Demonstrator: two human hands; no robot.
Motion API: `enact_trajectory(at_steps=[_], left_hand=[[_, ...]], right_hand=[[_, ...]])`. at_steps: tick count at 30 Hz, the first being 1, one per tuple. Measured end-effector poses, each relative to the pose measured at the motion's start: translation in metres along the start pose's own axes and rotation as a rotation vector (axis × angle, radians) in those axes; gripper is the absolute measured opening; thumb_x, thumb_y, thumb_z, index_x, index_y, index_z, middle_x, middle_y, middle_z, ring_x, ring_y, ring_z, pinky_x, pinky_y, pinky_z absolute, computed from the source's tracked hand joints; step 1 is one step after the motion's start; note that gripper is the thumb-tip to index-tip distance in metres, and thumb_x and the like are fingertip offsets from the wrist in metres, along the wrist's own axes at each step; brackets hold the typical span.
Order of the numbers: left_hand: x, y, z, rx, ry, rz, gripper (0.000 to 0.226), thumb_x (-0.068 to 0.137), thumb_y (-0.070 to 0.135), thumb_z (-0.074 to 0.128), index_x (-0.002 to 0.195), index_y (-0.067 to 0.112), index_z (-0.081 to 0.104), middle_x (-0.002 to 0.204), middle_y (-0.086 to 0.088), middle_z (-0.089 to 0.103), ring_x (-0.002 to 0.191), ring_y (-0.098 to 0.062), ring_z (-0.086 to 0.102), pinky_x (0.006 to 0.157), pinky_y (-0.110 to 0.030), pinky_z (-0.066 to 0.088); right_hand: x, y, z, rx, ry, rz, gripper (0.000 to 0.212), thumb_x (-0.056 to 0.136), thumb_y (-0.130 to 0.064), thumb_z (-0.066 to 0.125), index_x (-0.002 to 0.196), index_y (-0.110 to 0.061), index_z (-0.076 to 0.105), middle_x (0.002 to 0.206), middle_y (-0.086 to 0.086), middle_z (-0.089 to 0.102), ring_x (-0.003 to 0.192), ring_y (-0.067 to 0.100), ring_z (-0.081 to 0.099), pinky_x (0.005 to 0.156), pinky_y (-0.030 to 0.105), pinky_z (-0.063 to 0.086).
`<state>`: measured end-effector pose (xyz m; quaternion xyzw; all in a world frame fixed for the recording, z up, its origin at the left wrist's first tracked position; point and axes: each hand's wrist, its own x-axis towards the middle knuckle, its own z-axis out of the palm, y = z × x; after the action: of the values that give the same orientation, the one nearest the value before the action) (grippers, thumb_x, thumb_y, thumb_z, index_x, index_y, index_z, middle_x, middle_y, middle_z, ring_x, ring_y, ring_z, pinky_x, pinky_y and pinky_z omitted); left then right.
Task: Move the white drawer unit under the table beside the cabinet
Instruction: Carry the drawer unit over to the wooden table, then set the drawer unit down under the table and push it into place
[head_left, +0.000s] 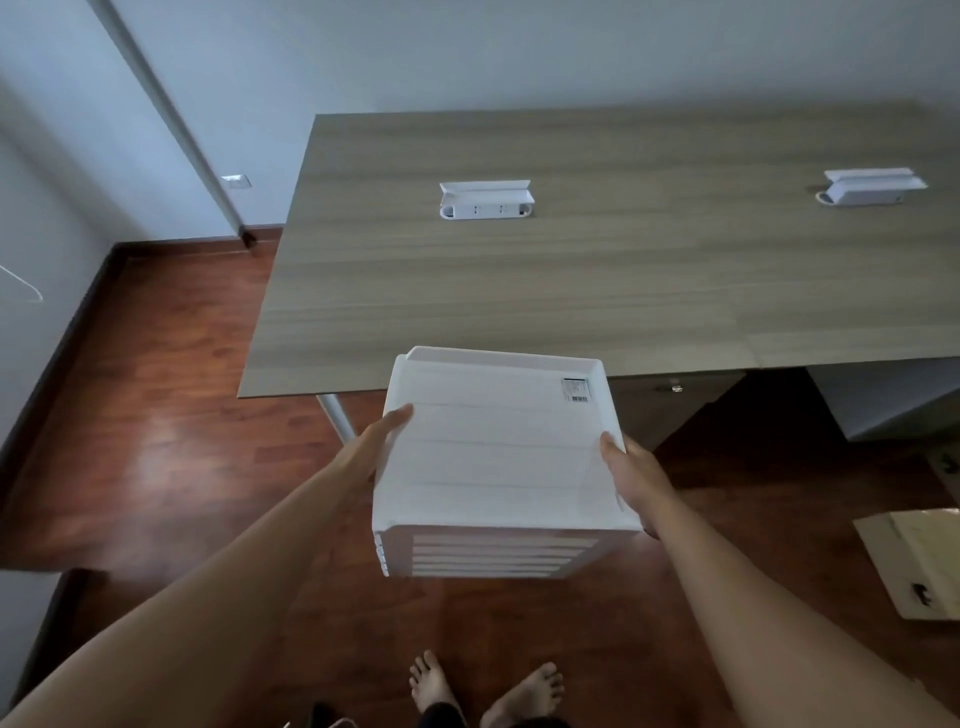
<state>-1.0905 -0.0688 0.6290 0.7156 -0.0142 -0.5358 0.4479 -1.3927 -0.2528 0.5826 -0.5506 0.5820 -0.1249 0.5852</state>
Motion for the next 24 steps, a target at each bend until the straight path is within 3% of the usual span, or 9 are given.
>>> enact_trajectory(at_steps=[3,6,9,12,16,20,24], left_hand=[[0.018,-0.008,-0.002,-0.022,0.019,-0.016,0.074,0.103,0.062,0.071,0.158,0.014,0.061,0.136,-0.009,0.07,0.12,-0.034,0.069,0.12,-0.055,0.056],[0.036,-0.015,0.002,-0.013,0.063,-0.006,0.077,0.102,0.061,0.072,0.16,0.013,0.059,0.135,-0.011,0.068,0.119,-0.035,0.068,0.117,-0.055,0.057],[0.065,-0.023,0.004,0.042,0.138,-0.035,0.087,0.098,0.071,0.07,0.162,0.015,0.056,0.151,-0.015,0.068,0.138,-0.038,0.068,0.117,-0.053,0.056],[0.085,-0.039,0.007,0.106,0.209,-0.048,0.094,0.096,0.081,0.064,0.16,0.013,0.058,0.16,-0.017,0.065,0.146,-0.041,0.065,0.116,-0.052,0.057],[0.133,-0.067,0.016,0.226,0.255,-0.055,0.103,0.093,0.093,0.052,0.156,0.012,0.064,0.153,-0.016,0.071,0.141,-0.04,0.069,0.104,-0.046,0.058],[0.186,-0.102,0.013,0.235,0.242,-0.132,0.112,0.078,0.101,0.061,0.143,0.011,0.073,0.131,-0.01,0.081,0.121,-0.037,0.08,0.108,-0.045,0.062],[0.24,-0.144,0.018,0.231,0.223,-0.149,0.08,0.083,0.095,0.065,0.107,0.02,0.077,0.104,-0.001,0.081,0.096,-0.025,0.08,0.093,-0.043,0.063]], right_hand=[[0.01,0.004,0.009,-0.05,0.011,-0.002,0.045,0.113,-0.045,0.048,0.151,-0.025,0.063,0.132,-0.006,0.068,0.127,0.019,0.063,0.108,0.036,0.048],[0.02,0.01,0.016,-0.076,0.008,0.003,0.053,0.109,-0.058,0.05,0.148,-0.025,0.065,0.127,-0.01,0.068,0.117,0.014,0.062,0.103,0.033,0.046],[0.042,0.025,0.024,-0.079,-0.022,0.047,0.053,0.102,-0.065,0.058,0.137,-0.028,0.073,0.112,-0.016,0.074,0.103,0.01,0.069,0.096,0.033,0.052],[0.063,0.04,0.029,-0.091,-0.034,0.102,0.062,0.096,-0.071,0.062,0.133,-0.024,0.076,0.12,-0.006,0.077,0.11,0.019,0.072,0.098,0.037,0.056],[0.111,0.064,0.035,-0.159,-0.088,0.249,0.068,0.094,-0.073,0.063,0.117,-0.011,0.077,0.101,-0.002,0.076,0.091,0.019,0.073,0.075,0.033,0.055],[0.159,0.11,0.048,-0.162,-0.078,0.305,0.083,0.082,-0.083,0.068,0.115,-0.007,0.075,0.105,0.005,0.078,0.095,0.027,0.075,0.085,0.04,0.059],[0.208,0.165,0.073,-0.166,-0.064,0.357,0.095,0.064,-0.094,0.068,0.107,-0.011,0.075,0.102,0.007,0.081,0.094,0.032,0.078,0.094,0.049,0.063]])
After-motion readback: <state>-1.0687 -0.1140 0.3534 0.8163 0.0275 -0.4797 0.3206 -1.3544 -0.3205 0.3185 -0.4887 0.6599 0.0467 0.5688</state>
